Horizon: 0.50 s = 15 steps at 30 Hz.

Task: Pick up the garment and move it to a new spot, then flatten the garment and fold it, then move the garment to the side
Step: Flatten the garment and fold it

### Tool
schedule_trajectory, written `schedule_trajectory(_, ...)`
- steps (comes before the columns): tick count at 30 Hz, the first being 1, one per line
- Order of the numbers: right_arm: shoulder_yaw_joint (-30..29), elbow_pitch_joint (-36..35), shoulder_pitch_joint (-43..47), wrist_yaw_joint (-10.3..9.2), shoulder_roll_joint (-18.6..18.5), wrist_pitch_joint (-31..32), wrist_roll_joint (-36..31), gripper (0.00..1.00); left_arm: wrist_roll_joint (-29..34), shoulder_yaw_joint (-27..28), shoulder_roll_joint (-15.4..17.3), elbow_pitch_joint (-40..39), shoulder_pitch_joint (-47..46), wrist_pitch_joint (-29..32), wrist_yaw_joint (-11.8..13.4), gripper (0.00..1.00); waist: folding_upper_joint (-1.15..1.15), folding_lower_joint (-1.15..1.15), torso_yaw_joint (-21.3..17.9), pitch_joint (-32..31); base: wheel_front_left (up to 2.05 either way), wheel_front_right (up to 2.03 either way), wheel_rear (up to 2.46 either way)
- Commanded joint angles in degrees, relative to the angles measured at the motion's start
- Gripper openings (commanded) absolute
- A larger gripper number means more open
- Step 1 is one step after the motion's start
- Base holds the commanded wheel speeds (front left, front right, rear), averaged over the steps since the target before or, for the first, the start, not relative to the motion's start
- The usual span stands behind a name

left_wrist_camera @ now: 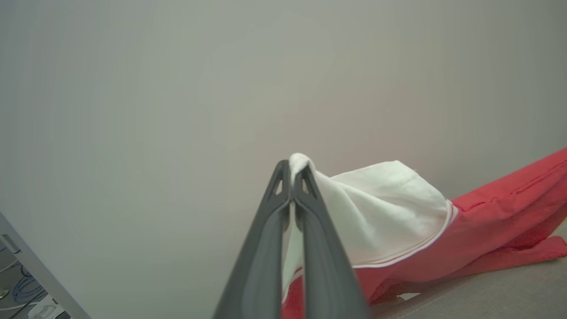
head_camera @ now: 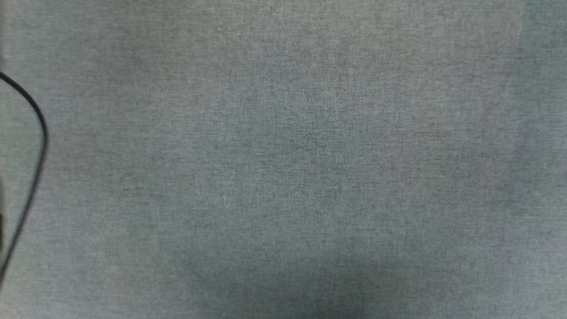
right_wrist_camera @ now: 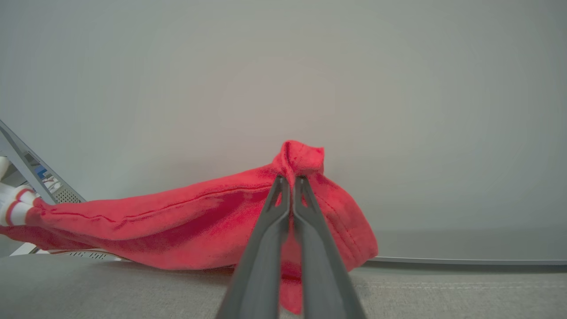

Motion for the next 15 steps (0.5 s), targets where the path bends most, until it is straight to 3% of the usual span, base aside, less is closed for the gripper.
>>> schedule_trajectory(1, 1.58, 0.05, 2.92, -0.46, -0.11, -0.48, 0.96, 0.0, -0.88, -0.08, -0.32, -1.18, 3.81, -0.62, -0.07, 0.0, 0.0, -0.01, 0.56, -2.99, 0.0, 0.0, 0.0)
schedule_trajectory(15, 8.86, 1.52, 27.18, -0.46, -1.87, -1.3, 12.27, 0.0, -3.99, -2.31, -0.25, -9.45, 38.6, -0.46, 2.22, 0.0, 0.0, -0.01, 1.38, -17.96, 0.0, 0.0, 0.0)
